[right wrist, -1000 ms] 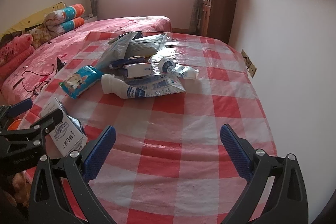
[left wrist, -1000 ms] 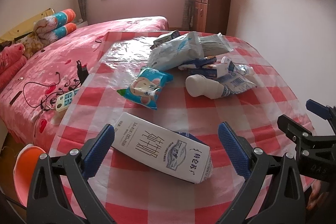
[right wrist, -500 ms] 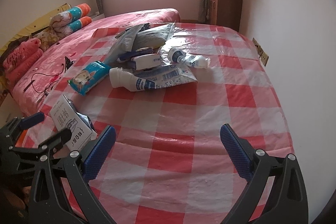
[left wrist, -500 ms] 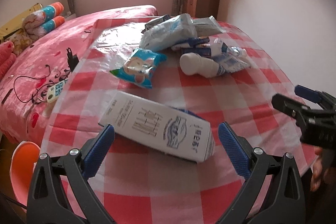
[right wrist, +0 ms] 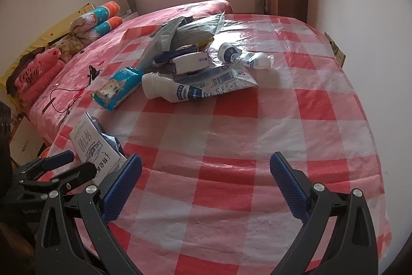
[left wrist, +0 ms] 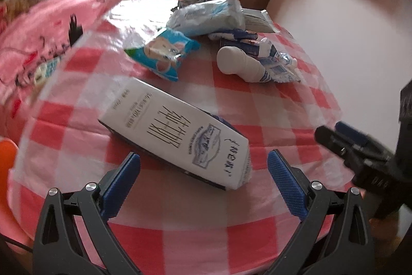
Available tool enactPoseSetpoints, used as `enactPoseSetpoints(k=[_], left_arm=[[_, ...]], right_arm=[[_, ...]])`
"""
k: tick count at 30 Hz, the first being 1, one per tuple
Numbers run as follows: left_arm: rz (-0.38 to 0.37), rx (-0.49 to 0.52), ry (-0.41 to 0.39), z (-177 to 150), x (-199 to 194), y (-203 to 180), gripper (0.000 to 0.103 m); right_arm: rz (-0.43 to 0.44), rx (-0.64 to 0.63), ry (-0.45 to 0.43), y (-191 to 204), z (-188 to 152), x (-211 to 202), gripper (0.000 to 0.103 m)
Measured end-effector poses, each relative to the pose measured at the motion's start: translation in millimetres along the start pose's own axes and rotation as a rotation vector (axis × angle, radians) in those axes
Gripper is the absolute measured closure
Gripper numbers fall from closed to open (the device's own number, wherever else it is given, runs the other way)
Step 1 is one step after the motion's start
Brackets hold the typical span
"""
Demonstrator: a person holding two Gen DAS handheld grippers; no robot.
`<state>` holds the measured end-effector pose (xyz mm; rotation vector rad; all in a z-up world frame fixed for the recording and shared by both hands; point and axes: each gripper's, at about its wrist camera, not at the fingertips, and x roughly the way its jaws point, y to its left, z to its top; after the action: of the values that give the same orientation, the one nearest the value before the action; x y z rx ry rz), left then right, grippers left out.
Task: Collect trash
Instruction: 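Move left tool to the white milk carton while right tool approaches the tissue pile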
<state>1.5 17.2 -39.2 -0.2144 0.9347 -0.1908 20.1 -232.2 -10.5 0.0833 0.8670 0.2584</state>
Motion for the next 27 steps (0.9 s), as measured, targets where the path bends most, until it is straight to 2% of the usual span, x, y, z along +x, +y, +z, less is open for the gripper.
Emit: enactPoseSetpoints(k=[5, 9, 15, 18, 27], left_arm=[[0.003, -0.042, 0.017, 6.1, 11.7, -4.2, 0.004], [0.032, -0.047, 0.014, 13.9, 21.7, -8.5, 0.004], [0.094, -0.037, 0.016, 26.1, 37.6, -12.5, 0.006], [0.126, -0.013, 0.015, 29.7, 42.6, -15.8, 0.012], [0.155, 0.033, -0.005, 32.3, 45.5, -18.5, 0.014]], right_arm=[[0.006, 0.000, 0.005, -4.3, 0.5, 7.2, 0.007], [0.014, 0.017, 0.017, -11.2, 0.9, 11.4, 0.020], [0.039, 0.067, 0.043, -26.2, 3.6, 21.4, 0.020], [0.054, 0.088, 0.049, -31.7, 8.4, 26.0, 0.020], [0.177, 0.132, 0.041, -29.5, 44.8, 37.7, 0.020]])
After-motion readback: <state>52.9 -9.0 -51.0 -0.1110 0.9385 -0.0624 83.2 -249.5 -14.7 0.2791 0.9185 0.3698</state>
